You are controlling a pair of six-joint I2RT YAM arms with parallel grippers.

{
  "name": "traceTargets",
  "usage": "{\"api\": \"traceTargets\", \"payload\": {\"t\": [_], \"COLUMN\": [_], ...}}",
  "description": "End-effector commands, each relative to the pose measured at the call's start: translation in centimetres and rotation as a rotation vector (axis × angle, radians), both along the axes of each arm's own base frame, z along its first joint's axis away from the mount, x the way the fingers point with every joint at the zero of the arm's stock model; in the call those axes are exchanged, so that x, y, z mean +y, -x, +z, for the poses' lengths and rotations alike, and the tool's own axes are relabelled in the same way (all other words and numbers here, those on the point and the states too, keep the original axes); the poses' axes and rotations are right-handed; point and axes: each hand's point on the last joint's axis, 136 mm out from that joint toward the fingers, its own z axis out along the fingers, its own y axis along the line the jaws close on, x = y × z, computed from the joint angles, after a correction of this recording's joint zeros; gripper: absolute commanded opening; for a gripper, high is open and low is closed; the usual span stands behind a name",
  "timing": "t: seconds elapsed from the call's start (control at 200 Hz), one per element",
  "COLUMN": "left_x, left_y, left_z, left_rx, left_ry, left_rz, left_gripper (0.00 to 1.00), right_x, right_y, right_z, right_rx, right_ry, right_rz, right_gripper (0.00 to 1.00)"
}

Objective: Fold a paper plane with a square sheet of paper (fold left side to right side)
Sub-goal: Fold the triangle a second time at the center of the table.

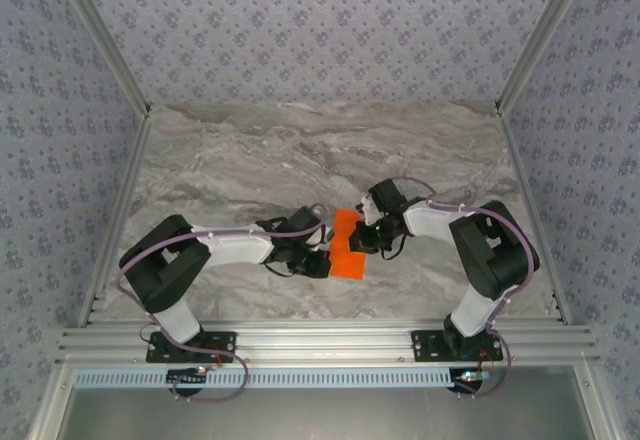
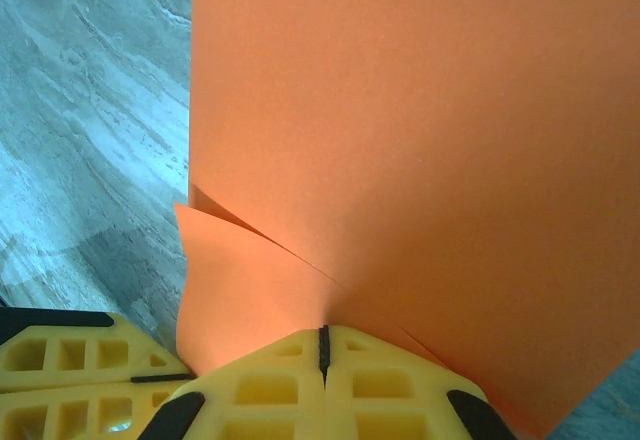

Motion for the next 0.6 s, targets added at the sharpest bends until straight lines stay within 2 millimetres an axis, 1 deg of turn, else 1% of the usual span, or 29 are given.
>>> {"api": "traceTargets", "payload": {"t": [0.0, 0.09, 0.14, 0.245, 0.31, 0.385, 0.49, 0.595], "left_x": [4.8, 5.1, 4.7, 2.8, 1.4, 0.1, -0.9, -1.8], "left_y": [2.0, 1.8, 1.4, 0.8, 0.6, 0.3, -0.4, -0.9], "left_z": [-2.3, -1.8, -1.1, 1.3, 2.7, 3.9, 4.3, 3.7], "left_rx": [0.087, 0.083, 0.073, 0.051, 0.045, 0.041, 0.025, 0.038], "left_ry": [-0.168, -0.15, -0.12, -0.015, 0.058, 0.118, 0.142, 0.145], "left_rz": [0.05, 0.068, 0.069, 0.049, 0.034, 0.021, 0.011, 0.001], "left_gripper": [0.05, 0.05, 0.05, 0.06, 0.07, 0.09, 0.12, 0.12], "right_x": [-2.8, -2.1, -1.8, -1.3, -1.2, -1.1, -1.0, -0.9], "right_y": [1.8, 1.4, 1.2, 0.8, 0.8, 0.9, 0.9, 0.9], "right_z": [-2.8, -2.3, -1.9, -1.1, -1.0, -1.0, -1.0, -0.9], "right_rx": [0.078, 0.061, 0.049, 0.029, 0.028, 0.03, 0.027, 0.026], "right_ry": [0.154, 0.123, 0.112, 0.106, 0.107, 0.106, 0.104, 0.099], "right_rz": [-0.011, -0.006, -0.001, 0.009, 0.011, 0.013, 0.016, 0.017], "right_gripper": [0.0, 0.0, 0.0, 0.0, 0.0, 0.0, 0.0, 0.0]}}
